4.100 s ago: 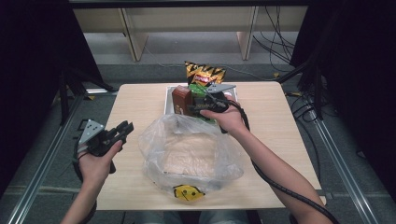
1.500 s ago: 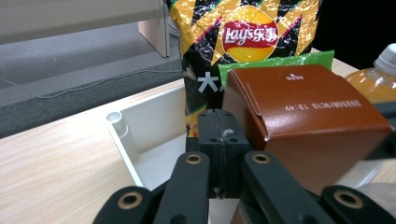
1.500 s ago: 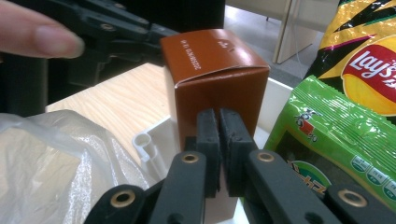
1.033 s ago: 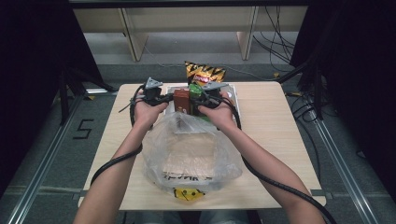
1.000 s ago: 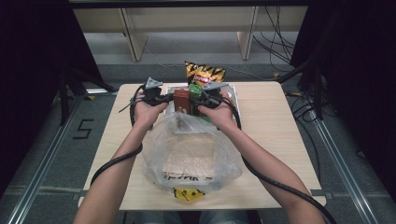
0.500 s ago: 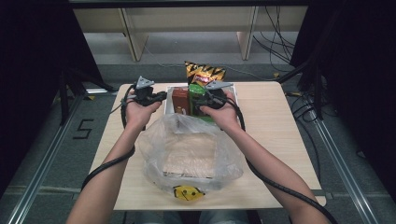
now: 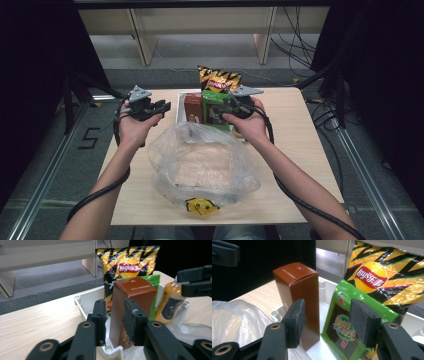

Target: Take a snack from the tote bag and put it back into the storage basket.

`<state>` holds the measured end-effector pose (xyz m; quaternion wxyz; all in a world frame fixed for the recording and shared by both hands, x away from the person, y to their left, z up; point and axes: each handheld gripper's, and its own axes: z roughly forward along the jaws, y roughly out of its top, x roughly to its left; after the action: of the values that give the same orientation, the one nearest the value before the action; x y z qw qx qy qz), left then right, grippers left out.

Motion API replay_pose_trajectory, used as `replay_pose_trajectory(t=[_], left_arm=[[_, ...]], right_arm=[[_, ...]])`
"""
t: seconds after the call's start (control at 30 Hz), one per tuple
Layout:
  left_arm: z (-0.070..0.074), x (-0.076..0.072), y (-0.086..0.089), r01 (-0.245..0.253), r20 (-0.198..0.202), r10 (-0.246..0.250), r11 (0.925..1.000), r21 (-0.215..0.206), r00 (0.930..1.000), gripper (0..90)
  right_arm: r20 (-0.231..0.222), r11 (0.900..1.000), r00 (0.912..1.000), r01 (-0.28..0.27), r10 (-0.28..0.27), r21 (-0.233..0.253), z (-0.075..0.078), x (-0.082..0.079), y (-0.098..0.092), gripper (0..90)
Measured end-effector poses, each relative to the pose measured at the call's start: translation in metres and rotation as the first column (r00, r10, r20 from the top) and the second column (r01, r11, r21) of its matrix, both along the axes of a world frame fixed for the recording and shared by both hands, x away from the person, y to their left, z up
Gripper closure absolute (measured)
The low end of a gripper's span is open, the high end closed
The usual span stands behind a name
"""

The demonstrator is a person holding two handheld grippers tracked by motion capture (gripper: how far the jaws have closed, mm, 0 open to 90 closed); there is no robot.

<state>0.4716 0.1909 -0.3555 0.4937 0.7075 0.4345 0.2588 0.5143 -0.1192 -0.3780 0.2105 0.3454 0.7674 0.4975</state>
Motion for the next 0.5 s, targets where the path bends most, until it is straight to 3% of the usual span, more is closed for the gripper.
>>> replay_pose_trajectory(t=[0.2, 0.33, 0.4, 0.5], left_arm=[[0.000, -0.021, 0.006, 0.002, -0.011, -0.002, 1.0000, -0.003, 0.9999, 56.1], [-0.004, -0.035, 0.012, -0.013, -0.032, 0.013, 0.9999, -0.011, 0.9994, 46.7], [-0.004, -0.042, 0.015, -0.014, -0.035, 0.013, 0.9998, -0.018, 0.9993, 43.5], [-0.007, -0.052, 0.019, -0.013, -0.040, 0.013, 0.9997, -0.020, 0.9991, 41.4]], right_arm=[[0.008, 1.000, 0.9998, -0.015, 0.015, 0.002, 0.005, -0.013, -0.010, 44.8], [-0.014, 0.999, 0.9992, -0.037, 0.037, 0.011, 0.004, -0.025, -0.018, 44.5], [-0.001, 0.999, 0.9988, -0.049, 0.049, 0.002, 0.002, -0.030, -0.023, 43.8], [-0.016, 0.999, 0.9986, -0.051, 0.050, -0.002, 0.001, -0.038, -0.029, 42.8]])
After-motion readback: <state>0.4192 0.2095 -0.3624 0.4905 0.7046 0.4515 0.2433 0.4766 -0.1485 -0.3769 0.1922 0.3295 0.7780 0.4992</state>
